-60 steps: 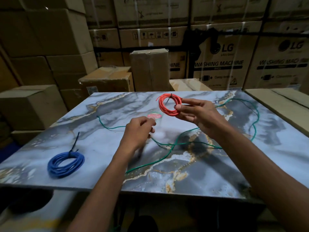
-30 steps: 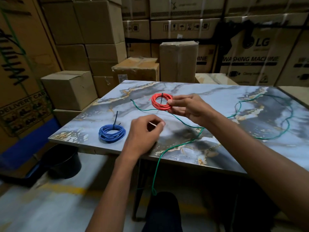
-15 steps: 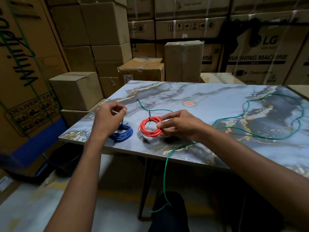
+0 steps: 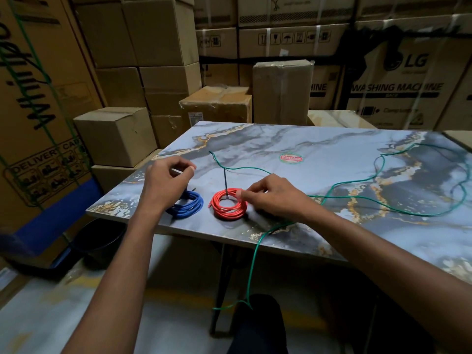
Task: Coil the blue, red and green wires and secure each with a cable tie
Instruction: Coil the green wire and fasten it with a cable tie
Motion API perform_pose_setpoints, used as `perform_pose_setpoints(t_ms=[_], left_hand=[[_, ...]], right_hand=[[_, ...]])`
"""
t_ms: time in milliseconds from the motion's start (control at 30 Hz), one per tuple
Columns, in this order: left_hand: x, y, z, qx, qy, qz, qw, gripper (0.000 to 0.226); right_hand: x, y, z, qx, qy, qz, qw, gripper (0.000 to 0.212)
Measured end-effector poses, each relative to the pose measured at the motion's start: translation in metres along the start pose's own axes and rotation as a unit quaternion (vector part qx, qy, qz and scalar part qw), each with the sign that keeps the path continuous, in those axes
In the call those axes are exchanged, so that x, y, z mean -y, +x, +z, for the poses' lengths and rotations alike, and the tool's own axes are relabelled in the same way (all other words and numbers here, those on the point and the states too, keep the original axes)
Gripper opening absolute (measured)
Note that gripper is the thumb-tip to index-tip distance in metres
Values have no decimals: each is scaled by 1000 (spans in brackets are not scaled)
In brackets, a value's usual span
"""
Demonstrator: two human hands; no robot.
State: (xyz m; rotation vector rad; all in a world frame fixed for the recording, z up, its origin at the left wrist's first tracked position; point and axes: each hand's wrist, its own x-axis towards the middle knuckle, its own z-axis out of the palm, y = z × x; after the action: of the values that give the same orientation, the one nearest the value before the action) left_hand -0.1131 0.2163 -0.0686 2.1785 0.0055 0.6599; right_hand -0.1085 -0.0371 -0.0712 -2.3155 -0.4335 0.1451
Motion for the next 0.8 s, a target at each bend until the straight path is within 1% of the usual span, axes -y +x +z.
perform_pose_setpoints(t_ms=[67, 133, 200, 300, 333, 400, 433, 500, 567, 667, 800], left_hand=[[-6, 0, 2, 3, -9, 13, 1000, 10], [-14, 1, 6, 12, -11, 31, 999, 10], [-22, 1, 11, 26, -6, 47, 999, 10], [-32, 3, 22, 46, -14, 62, 997, 10], [-35, 4, 27, 52, -19, 66, 996, 10], [-41, 6, 37, 66, -33, 73, 995, 10], [-44, 6, 43, 74, -46, 74, 993, 10], [-53, 6, 54, 88, -68, 77, 991, 10], [-62, 5, 65, 105, -72, 90, 988, 10], [-74, 5, 82, 131, -72, 112, 982, 10], [-86, 9, 104, 160, -85, 126, 975, 9]], right_hand=[[-5, 3, -4, -15, 20, 9, 1000, 58], [-11, 4, -11, -26, 31, 8, 999, 50], [-15, 1, -19, -4, 30, -18, 999, 39], [-18, -11, -33, 98, -32, -89, 991, 16], [-19, -14, -37, 142, -32, -105, 984, 15], [-23, -19, -43, 213, 5, -129, 968, 29], [-26, -20, -46, 235, 20, -139, 962, 33], [-30, -21, -49, 257, 21, -163, 952, 34], [-33, -22, -50, 266, 5, -184, 946, 32], [-34, -22, -43, 227, -34, -218, 948, 28], [-40, -18, -36, 184, -33, -216, 958, 12]])
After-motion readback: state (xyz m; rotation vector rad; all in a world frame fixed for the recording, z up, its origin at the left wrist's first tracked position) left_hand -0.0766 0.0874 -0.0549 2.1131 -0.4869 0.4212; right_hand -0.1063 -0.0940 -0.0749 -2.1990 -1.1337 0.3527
